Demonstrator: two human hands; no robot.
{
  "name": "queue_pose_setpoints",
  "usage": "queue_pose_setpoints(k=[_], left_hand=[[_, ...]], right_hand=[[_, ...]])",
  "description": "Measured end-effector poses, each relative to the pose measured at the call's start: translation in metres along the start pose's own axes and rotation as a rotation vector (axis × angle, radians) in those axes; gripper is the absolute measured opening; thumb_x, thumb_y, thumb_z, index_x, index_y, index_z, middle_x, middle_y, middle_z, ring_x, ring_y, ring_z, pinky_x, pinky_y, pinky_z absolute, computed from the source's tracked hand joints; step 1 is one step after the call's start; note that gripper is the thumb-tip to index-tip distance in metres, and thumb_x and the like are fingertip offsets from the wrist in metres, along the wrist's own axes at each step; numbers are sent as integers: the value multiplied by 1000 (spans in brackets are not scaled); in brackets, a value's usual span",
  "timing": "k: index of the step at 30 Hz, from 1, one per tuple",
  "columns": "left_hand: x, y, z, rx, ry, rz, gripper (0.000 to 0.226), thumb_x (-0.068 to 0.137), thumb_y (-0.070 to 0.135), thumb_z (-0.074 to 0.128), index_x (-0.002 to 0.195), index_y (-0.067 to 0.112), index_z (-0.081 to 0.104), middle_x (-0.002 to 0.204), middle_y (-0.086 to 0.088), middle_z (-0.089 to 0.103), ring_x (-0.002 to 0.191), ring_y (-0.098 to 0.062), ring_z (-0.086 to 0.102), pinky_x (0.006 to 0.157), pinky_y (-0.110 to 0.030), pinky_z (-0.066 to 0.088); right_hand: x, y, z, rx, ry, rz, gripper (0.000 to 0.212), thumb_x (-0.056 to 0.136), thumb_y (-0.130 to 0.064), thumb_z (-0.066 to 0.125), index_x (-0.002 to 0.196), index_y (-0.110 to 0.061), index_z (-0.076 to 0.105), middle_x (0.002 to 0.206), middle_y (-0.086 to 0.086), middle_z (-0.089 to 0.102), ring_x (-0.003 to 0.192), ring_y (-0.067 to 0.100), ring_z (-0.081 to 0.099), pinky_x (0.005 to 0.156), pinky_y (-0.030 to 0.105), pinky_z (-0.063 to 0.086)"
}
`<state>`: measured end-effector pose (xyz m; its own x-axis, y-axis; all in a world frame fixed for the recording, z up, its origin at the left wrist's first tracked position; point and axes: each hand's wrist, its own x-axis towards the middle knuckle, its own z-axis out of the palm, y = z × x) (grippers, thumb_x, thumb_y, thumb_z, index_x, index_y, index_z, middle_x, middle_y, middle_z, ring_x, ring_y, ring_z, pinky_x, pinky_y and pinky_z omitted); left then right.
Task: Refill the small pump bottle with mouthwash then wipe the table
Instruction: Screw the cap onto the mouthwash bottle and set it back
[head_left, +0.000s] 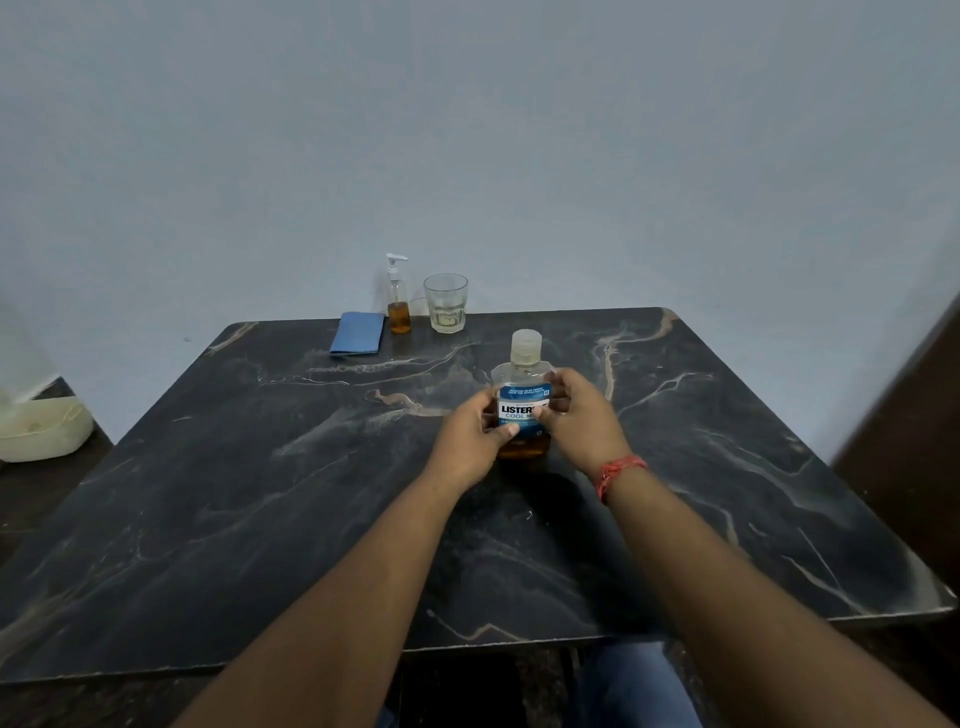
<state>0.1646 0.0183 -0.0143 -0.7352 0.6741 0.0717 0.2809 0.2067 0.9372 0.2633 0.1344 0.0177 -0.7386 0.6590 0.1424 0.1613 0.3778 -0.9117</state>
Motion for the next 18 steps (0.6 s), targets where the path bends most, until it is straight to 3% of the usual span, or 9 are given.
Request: queue_pose_setpoints(k=[4, 7, 9, 11, 13, 15, 18], left_hand=[[6, 2, 10, -15, -2, -12, 58, 94, 9, 67, 147, 22, 47, 133, 3, 65, 122, -11, 60, 106, -38, 49], [6, -1, 10, -52, -18, -7, 57, 94, 8, 67, 146, 20, 48, 134, 2, 64, 124, -12, 59, 108, -37, 48], [3, -5, 7, -50, -25, 8, 56, 94, 13, 68, 146, 22, 47, 139, 4, 61, 128, -8, 54, 105, -28, 46], [1, -9, 2, 77, 34, 33, 58, 96, 24, 67, 148, 25, 43, 149, 4, 52, 132, -5, 45, 101, -24, 40], [-2, -14, -5, 271, 119, 64, 63, 98, 34, 63, 154, 26, 35, 159, 1, 38, 146, -13, 31, 115, -36, 33], [-4, -19, -14, 523, 173, 137, 66, 100, 41, 56, 157, 25, 27, 166, 0, 25, 154, -18, 10, 125, -50, 10], [-6, -27, -28, 855, 194, 192, 70, 102, 50, 45, 160, 24, 17, 169, 1, 12, 156, -21, -6, 120, -51, -10]], right_hand=[[1, 8, -3, 28, 32, 11, 48, 91, 5, 58, 134, -17, 52, 117, -5, 61, 104, 6, 58, 72, 10, 47], [-4, 12, 1, -12, 76, -3, 51, 90, 4, 59, 136, -16, 49, 128, 0, 60, 115, 12, 58, 87, 18, 47], [-9, 16, 6, -104, 166, 2, 57, 88, -1, 65, 140, -12, 44, 138, 4, 54, 126, 18, 52, 101, 28, 45], [-18, 22, 14, -171, 235, 3, 68, 85, -9, 71, 144, -8, 38, 145, 9, 44, 135, 23, 42, 111, 35, 38], [-27, 26, 23, -211, 270, 0, 79, 80, -21, 78, 145, -7, 34, 147, 11, 39, 137, 25, 37, 112, 37, 37], [-32, 27, 33, -232, 305, 5, 90, 75, -32, 82, 145, -7, 32, 147, 10, 36, 137, 26, 37, 108, 36, 38], [-30, 22, 48, -286, 363, -23, 97, 68, -43, 85, 141, -5, 32, 143, 11, 36, 133, 27, 40, 105, 37, 42]])
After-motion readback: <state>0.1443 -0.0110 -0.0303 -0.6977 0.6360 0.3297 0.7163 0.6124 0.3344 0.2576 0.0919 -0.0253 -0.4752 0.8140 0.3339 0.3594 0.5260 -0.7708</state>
